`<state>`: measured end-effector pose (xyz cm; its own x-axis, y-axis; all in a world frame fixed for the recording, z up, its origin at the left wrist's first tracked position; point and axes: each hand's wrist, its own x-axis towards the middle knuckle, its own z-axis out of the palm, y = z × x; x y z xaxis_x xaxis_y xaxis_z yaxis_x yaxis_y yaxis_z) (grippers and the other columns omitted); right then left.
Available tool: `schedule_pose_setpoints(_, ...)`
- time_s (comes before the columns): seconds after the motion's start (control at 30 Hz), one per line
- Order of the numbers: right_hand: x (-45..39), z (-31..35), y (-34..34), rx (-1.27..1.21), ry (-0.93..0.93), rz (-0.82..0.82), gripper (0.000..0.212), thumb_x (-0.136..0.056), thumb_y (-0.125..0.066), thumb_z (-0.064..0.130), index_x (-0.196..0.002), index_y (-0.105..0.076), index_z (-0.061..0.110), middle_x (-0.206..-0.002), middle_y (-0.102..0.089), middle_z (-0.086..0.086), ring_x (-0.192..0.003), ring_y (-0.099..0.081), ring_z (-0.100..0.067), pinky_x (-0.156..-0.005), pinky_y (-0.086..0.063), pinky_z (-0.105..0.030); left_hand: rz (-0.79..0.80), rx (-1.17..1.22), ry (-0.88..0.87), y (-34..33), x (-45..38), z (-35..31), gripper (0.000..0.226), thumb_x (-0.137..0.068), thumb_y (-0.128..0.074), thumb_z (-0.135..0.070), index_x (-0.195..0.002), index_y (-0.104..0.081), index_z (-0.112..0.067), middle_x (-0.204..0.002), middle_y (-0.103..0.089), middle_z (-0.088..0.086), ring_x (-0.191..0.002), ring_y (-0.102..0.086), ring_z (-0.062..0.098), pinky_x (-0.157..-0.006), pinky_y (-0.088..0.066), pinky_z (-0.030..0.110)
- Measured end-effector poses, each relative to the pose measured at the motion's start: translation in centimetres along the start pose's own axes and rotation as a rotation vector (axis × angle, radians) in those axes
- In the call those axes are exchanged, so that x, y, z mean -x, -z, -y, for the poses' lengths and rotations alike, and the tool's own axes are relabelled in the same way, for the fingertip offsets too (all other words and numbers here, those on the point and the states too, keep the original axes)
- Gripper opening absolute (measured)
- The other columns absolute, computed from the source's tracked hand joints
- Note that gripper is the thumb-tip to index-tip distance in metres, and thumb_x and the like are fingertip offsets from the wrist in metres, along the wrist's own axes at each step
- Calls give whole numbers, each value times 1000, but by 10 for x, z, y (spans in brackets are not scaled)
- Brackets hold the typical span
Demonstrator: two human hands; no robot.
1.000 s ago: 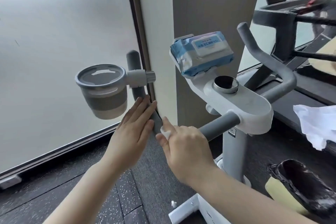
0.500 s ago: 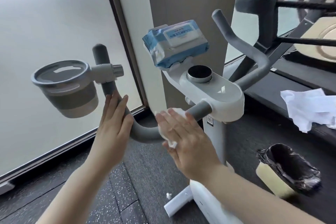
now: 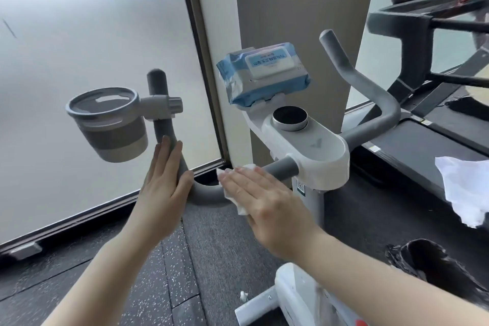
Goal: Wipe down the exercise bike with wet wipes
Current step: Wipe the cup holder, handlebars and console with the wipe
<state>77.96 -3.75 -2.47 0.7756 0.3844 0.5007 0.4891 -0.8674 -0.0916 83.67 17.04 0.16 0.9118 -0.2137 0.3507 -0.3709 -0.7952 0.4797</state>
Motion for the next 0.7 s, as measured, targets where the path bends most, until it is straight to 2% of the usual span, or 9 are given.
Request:
schedule_pose_setpoints(0.07, 3, -31, 16, 115, -44, -10, 56, -81, -37, 8, -133, -57, 12, -132, -60, -3, -123, -56, -21, -114, -33, -35, 13, -67, -38, -2, 6, -6, 56, -100, -32, -34, -153, -21, -20, -158, 9, -11, -142, 15, -3, -119, 1, 27)
schedule_pose_setpoints(0.13, 7, -57, 34, 246, -43, 27, 54, -80, -34, 7, -127, -62, 8, -126, -64, -7, -119, -60, -23, -112, -31, -36, 24, -94, -45, -5, 13, -14, 67, -90, -15, -51, -152, -19, -28, -159, 7, -14, -137, 23, -10, -118, 4, 25)
schedule_pose_setpoints(0.27, 21, -105, 67, 317, -22, 55, 50, -87, -34, 13, -129, -60, 8, -128, -63, -6, -120, -59, -19, -114, -26, -40, 8, -85, -45, -11, 25, -19, 74, -84, -7, -57, -152, -20, -32, -161, -3, -14, -135, 26, -15, -113, 9, 17)
schedule_pose_setpoints(0.33, 29, -121, 79, 195, -205, -26, 47, -89, -37, 8, -131, -57, 13, -130, -62, -2, -124, -55, -17, -117, -19, -37, -3, -71, -41, -12, 25, -19, 72, -84, -9, -57, -151, -23, -33, -161, -6, -15, -135, 24, -16, -113, 8, 17)
schedule_pose_setpoints(0.4, 33, -128, 79, 48, -449, -110, 41, -98, -37, 8, -135, -53, 16, -138, -54, 2, -134, -37, -7, -117, -9, -29, -15, -44, -29, -13, 24, -20, 73, -84, -10, -57, -150, -25, -33, -160, -8, -16, -137, 21, -15, -113, 6, 17)
schedule_pose_setpoints(0.43, 31, -124, 74, -17, -499, -143, 40, -101, -35, 11, -136, -53, 16, -142, -50, 3, -136, -30, -2, -117, -5, -26, -20, -35, -26, -13, 24, -20, 73, -84, -11, -57, -150, -26, -32, -160, -9, -15, -137, 19, -15, -113, 6, 18)
schedule_pose_setpoints(0.53, 19, -87, 46, -96, -381, -120, 42, -100, -34, 17, -137, -53, 15, -144, -48, 5, -137, -33, -5, -117, -7, -24, -20, -32, -29, -14, 24, -21, 73, -84, -11, -59, -150, -26, -33, -160, -10, -16, -140, 17, -13, -113, 5, 17)
schedule_pose_setpoints(0.6, 11, -79, 42, -7, -264, -53, 46, -97, -32, 26, -137, -53, 15, -143, -50, 2, -136, -39, -11, -116, -14, -25, -14, -14, -32, -13, 23, -20, 73, -84, -12, -60, -149, -28, -33, -160, -11, -16, -141, 15, -13, -114, 3, 19)
schedule_pose_setpoints(0.7, 2, -104, 51, -28, -398, -45, 43, -103, -31, 28, -143, -45, 18, -151, -40, 5, -141, -28, -5, -115, -11, -15, 6, -3, -54, -11, 23, -18, 71, -83, -14, -61, -148, -28, -35, -159, -10, -18, -141, 14, -13, -115, 3, 19)
